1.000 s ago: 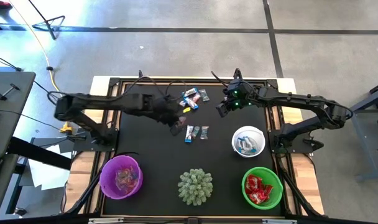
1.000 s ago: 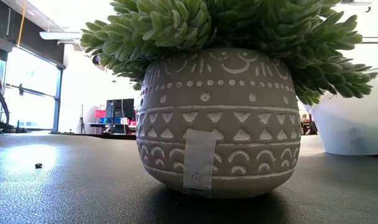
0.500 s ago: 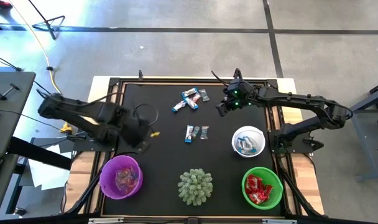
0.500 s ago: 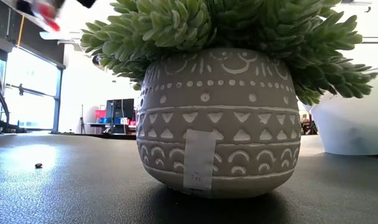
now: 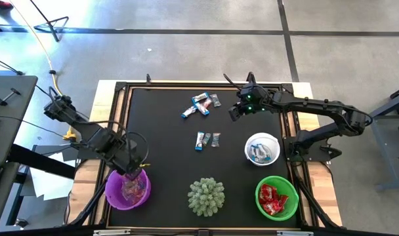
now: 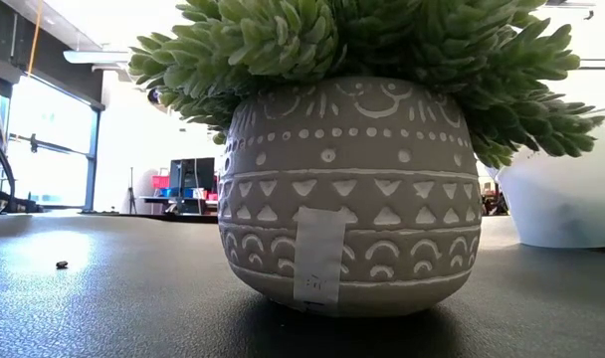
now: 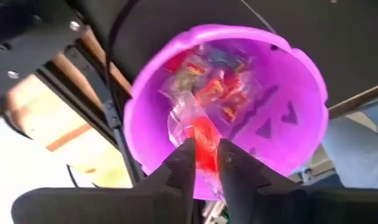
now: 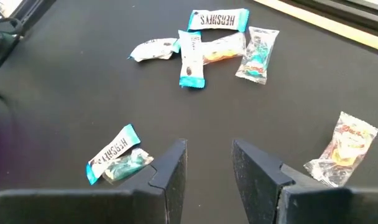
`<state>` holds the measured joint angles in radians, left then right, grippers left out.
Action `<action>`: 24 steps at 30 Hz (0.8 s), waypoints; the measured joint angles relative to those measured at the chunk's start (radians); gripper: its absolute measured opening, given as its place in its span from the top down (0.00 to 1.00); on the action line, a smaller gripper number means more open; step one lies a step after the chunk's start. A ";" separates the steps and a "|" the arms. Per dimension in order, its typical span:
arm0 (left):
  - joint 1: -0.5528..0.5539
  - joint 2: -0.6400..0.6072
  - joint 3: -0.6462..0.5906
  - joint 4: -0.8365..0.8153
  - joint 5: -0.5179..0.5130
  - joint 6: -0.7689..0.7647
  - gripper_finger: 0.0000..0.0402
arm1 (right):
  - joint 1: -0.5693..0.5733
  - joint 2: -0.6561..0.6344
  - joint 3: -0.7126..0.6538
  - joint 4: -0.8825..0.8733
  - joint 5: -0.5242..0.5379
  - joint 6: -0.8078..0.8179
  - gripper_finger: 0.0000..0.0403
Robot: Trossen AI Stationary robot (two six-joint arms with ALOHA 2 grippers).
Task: Sort candy
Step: Put the transparent candy wrapper into the purple bucket
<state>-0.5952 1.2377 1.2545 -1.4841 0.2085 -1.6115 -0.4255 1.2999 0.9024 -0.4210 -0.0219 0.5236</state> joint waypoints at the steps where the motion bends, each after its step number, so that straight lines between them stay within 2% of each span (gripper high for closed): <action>1: -0.010 0.000 0.000 0.012 0.000 -0.008 0.84 | 0.000 0.000 0.000 0.000 0.000 0.000 0.69; 7: -0.028 -0.001 0.000 0.086 -0.005 -0.007 0.75 | 0.000 0.000 0.000 0.000 0.015 0.000 0.69; 12: 0.016 -0.001 0.000 0.102 -0.152 0.082 0.71 | 0.000 0.000 0.000 0.000 0.049 0.000 0.69; 17: 0.117 -0.001 0.000 0.152 -0.238 0.259 0.71 | 0.000 0.000 0.000 0.000 0.052 0.000 0.69; 24: 0.301 0.021 0.000 0.347 -0.344 0.605 0.71 | 0.000 0.000 0.000 0.000 0.052 0.016 0.69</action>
<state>-0.2941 1.2584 1.2545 -1.1368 -0.1353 -1.0064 -0.4255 1.2999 0.9024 -0.4207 0.0299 0.5399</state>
